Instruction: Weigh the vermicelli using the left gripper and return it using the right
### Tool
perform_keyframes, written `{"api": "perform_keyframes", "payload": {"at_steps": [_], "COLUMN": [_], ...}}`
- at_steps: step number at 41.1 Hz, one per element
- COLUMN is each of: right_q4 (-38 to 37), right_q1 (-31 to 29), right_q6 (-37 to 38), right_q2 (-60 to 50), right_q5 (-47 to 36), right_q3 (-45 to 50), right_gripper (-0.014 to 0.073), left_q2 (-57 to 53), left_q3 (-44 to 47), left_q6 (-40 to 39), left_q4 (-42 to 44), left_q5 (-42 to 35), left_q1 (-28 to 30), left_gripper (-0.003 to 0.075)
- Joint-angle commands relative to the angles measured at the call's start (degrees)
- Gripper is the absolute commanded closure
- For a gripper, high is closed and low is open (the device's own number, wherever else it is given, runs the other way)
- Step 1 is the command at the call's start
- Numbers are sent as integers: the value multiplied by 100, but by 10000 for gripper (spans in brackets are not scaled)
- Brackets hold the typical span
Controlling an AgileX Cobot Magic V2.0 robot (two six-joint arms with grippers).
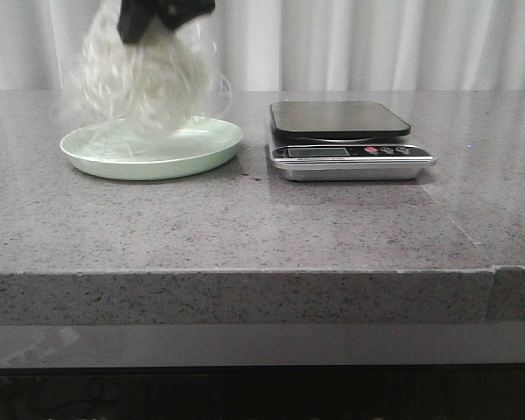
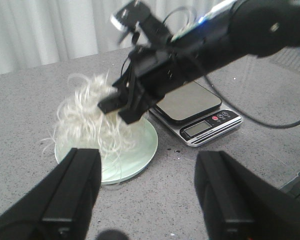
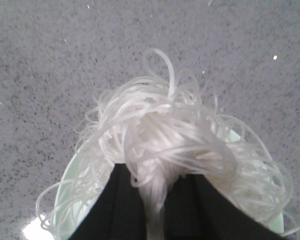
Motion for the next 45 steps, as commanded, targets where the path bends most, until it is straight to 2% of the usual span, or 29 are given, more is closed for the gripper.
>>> {"api": "perform_keyframes", "payload": {"at_steps": [1,8,11,17,24,31,41,45], "right_q4": [-84,-91,-91,-98,-195,-779,-1567,-1610], "right_q1": [-17,-22,-29,-35,-128,-165,-179,-303], "right_q6": [-45,-45,-45,-45,-45,41,364,567], "right_q2": [-238,-172,-267,-657,-1298,-2023,-3129,-3594], "right_q5": [-301,-7,89,468,1287,1905,1999,1928], "right_q3": [-208,-208,-208,-208,-202,-61,946,1456], "right_gripper": [347,119,83,88,88,88,88,88], "left_q2": [14,14,14,14,14,14,14,14], "left_q3": [-148,-148,-148,-148,-148,-148,-148,-148], "left_q6": [-58,-58,-58,-58,-58,-58,-58,-58], "left_q4": [-73,-73,-73,-73,-73,-73,-73,-73], "left_q5": [-444,-444,-444,-444,-444,-444,-444,-444], "left_q1": [19,19,19,19,19,19,19,19], "left_gripper": [250,250,250,250,250,250,250,250]}}
